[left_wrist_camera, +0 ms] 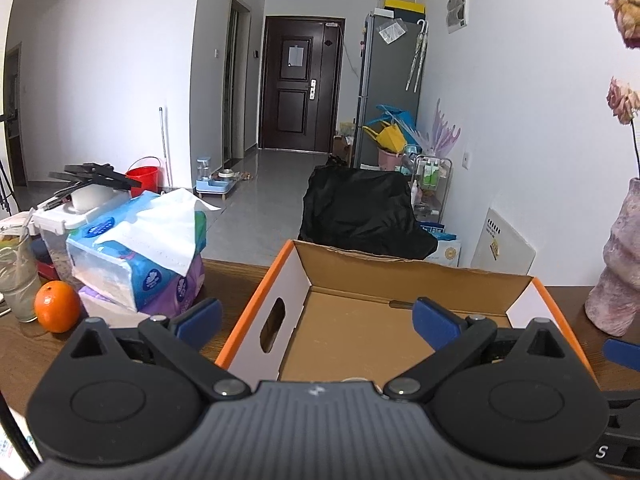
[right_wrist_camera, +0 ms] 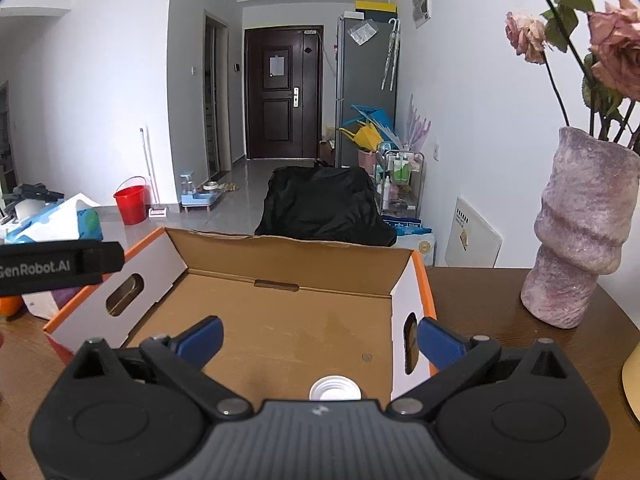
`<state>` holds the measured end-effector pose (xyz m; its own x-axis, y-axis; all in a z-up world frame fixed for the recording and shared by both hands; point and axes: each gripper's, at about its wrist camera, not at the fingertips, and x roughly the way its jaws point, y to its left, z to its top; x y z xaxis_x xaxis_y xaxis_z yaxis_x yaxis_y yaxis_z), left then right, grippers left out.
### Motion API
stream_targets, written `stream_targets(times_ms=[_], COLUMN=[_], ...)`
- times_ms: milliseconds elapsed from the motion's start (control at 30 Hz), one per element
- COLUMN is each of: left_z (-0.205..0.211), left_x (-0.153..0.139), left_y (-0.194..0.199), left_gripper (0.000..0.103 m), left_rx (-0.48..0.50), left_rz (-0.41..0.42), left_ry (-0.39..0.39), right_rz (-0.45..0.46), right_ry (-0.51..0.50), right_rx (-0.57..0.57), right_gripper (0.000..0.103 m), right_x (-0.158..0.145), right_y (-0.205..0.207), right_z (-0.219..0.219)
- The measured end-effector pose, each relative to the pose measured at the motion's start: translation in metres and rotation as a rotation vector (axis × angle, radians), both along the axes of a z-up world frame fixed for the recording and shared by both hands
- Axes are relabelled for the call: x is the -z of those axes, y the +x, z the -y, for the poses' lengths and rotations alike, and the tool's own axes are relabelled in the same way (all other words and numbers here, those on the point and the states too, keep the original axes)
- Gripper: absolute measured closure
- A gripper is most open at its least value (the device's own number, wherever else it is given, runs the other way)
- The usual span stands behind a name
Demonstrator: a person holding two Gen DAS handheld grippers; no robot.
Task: Organize rigid objects
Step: 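Open the left tool to drop the tape roll while the right tool drops the cap into the box, then withdraw both open tools from the box back over the table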
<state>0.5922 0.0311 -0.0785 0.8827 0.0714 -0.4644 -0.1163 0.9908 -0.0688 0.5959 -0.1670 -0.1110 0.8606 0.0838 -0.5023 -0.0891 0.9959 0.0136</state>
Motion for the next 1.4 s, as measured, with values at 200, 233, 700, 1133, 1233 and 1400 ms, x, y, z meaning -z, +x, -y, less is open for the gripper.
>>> stream_targets(times_ms=[200, 233, 700, 1133, 1233, 1400], left_z=[-0.001, 0.000, 0.004, -0.001, -0.001, -0.003], left_x=[-0.010, -0.011, -0.017, -0.018, -0.019, -0.019], left_y=[-0.026, -0.030, -0.094, -0.151, -0.166, -0.192], left_gripper=[0.000, 0.000, 0.000, 0.000, 0.000, 0.000], left_rx=[0.006, 0.006, 0.007, -0.004, -0.007, -0.008], left_rz=[0.025, 0.027, 0.026, 0.010, 0.010, 0.002], left_ry=[-0.007, -0.004, 0.027, 0.031, 0.030, 0.022], right_rz=[0.020, 0.025, 0.052, 0.048, 0.041, 0.027], right_ry=[0.003, 0.002, 0.001, 0.015, 0.020, 0.021], right_rx=[0.000, 0.000, 0.010, 0.028, 0.036, 0.044], right_gripper=[0.000, 0.000, 0.000, 0.000, 0.000, 0.000], right_x=[-0.008, -0.009, -0.020, -0.023, -0.023, -0.018], right_y=[-0.019, -0.023, -0.087, -0.146, -0.160, -0.185], right_z=[0.004, 0.004, 0.006, 0.014, 0.018, 0.021])
